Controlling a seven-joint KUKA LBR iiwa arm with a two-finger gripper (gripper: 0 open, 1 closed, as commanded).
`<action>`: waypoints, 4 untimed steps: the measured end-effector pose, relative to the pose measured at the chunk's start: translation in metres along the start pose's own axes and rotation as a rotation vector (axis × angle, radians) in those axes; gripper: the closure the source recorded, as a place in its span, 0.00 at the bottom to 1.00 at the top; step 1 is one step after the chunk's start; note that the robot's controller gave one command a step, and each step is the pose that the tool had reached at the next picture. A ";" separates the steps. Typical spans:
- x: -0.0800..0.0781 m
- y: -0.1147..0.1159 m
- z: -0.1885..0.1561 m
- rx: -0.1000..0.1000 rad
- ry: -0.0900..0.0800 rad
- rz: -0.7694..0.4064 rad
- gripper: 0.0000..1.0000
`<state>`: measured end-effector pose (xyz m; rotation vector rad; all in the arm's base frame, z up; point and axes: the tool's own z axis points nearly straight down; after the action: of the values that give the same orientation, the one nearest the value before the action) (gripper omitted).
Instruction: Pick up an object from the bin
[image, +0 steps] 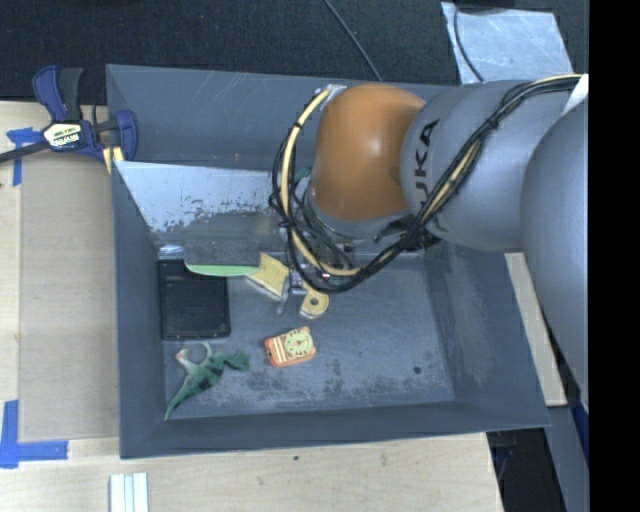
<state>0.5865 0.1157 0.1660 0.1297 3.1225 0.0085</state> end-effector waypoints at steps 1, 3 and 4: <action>-0.004 0.002 0.017 0.001 -0.005 -0.139 0.00; -0.007 -0.019 0.082 0.000 -0.011 -0.328 0.00; -0.004 -0.051 0.084 0.003 -0.003 0.057 1.00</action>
Offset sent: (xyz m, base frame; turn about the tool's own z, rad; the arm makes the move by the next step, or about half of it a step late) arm 0.0054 -0.0533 -0.0749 0.1011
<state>0.5881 0.0648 0.0819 0.2179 3.1154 0.0037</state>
